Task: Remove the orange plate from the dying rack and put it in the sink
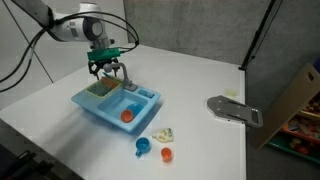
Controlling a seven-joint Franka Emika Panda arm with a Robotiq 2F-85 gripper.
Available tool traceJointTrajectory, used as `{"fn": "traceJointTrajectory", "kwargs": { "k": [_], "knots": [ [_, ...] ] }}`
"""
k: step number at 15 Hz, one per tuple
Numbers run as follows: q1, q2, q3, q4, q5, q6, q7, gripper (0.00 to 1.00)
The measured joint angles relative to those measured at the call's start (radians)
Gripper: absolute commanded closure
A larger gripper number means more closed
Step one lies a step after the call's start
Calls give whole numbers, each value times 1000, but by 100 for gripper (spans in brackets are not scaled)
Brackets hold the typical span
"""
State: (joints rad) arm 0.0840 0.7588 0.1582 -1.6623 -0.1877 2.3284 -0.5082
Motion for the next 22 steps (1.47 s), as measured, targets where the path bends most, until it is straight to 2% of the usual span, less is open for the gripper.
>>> {"fn": "traceJointTrajectory", "kwargs": {
  "k": [8,9,12,13,14,22],
  "knots": [
    [0,-4,1,-14,-1,3,0,89],
    [0,-5,1,-14,-1,3,0,94],
    [-1,-14,-1,-14,-2,4,0,97],
    [-1,-18,-5,-13,-3,7,0,95],
    [-2,-20,-7,-14,-3,10,0,97],
    [-4,-41,-8,-20,-2,23,12,96]
  ]
}}
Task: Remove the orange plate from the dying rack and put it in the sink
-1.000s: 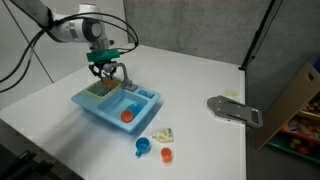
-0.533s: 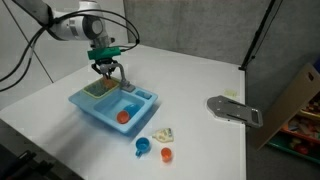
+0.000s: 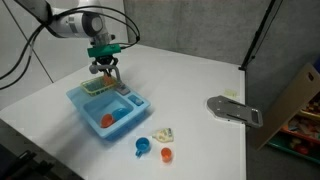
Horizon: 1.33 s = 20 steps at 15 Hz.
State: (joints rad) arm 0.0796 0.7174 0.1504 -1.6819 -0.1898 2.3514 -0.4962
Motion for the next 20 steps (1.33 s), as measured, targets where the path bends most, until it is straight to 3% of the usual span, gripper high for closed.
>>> {"fn": "traceJointTrajectory", "kwargs": {
  "k": [13,20],
  "knots": [
    [-11,-178,10,-126,86,90,20,96],
    [-50,-285,35,-209,167,107,11,96]
  ]
}}
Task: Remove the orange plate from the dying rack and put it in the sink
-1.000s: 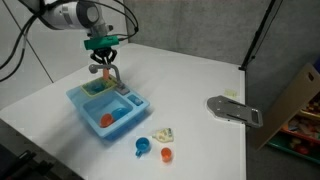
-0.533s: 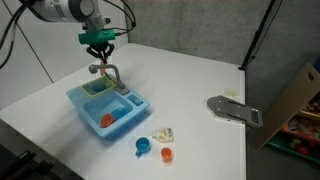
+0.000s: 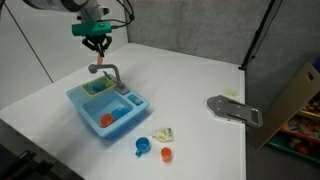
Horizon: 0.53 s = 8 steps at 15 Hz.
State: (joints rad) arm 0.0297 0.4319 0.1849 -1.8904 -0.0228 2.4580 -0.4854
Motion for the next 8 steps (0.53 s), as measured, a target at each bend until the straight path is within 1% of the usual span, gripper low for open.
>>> {"fn": "traceJointTrajectory", "kwargs": {
  "k": [8],
  "knots": [
    [-46,-120,8,-88,117,6,-20,97]
  ]
}}
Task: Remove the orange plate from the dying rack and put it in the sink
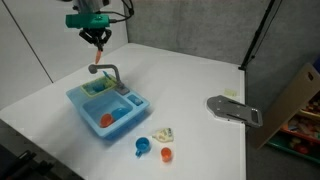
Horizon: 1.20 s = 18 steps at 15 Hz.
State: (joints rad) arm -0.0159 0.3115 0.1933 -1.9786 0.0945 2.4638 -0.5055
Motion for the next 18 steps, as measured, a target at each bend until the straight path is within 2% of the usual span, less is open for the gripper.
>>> {"fn": "traceJointTrajectory", "kwargs": {
  "k": [5,18],
  "knots": [
    [-12,-41,-12,-28,33,0,0,96],
    [-10,-76,-16,-35,33,0,0,98]
  ]
}}
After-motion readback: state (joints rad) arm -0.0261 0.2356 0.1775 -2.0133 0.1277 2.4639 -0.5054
